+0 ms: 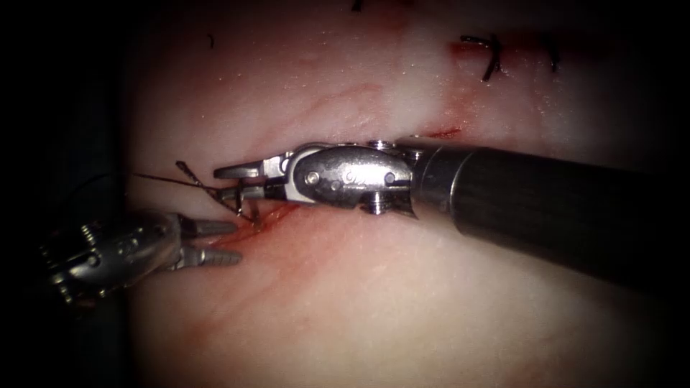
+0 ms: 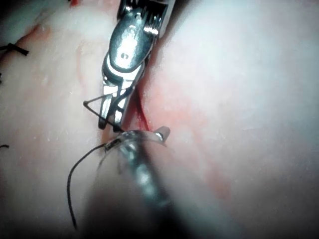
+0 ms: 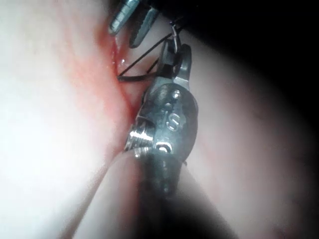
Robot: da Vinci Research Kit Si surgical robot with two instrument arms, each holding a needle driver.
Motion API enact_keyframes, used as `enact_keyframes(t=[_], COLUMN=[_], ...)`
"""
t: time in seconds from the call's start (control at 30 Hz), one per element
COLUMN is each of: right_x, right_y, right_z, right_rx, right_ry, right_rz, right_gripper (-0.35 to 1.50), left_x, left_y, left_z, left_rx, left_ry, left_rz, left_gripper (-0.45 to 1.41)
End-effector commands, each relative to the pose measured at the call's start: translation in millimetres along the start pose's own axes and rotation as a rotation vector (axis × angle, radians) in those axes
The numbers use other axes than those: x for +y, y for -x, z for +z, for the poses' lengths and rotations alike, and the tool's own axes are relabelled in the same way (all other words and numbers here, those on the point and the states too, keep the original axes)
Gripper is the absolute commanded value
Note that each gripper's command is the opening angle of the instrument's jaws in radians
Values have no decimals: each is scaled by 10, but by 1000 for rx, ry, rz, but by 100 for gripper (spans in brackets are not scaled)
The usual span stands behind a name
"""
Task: Wound Closure
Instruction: Throw the needle through the bottom of the wound with the right needle driver.
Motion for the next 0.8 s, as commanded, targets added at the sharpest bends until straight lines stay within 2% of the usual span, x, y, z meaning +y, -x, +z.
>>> enact_keyframes(t=[0.03, 0.2, 0.4, 0.63, 0.8], right_x=[4, 8, 14, 20, 19], right_y=[1, 2, 7, 10, 11], right_z=[7, 7, 4, 4, 6], right_rx=[0, 0, -29, -43, -63], right_ry=[-3, -1, 17, 29, -6], right_rz=[3, 87, 178, 293, 304], right_gripper=[-35, -35, -35, -35, -35], left_x=[-2, 38, 66, 53, 51], left_y=[-3, -5, -2, 28, 32], left_z=[7, 12, 27, 42, 41], left_rx=[-1, -5, 0, 0, -2], left_ry=[-2, 7, 40, 51, 55], left_rz=[-5, 4, 20, 60, 59], left_gripper=[12, 6, 6, 0, 0])
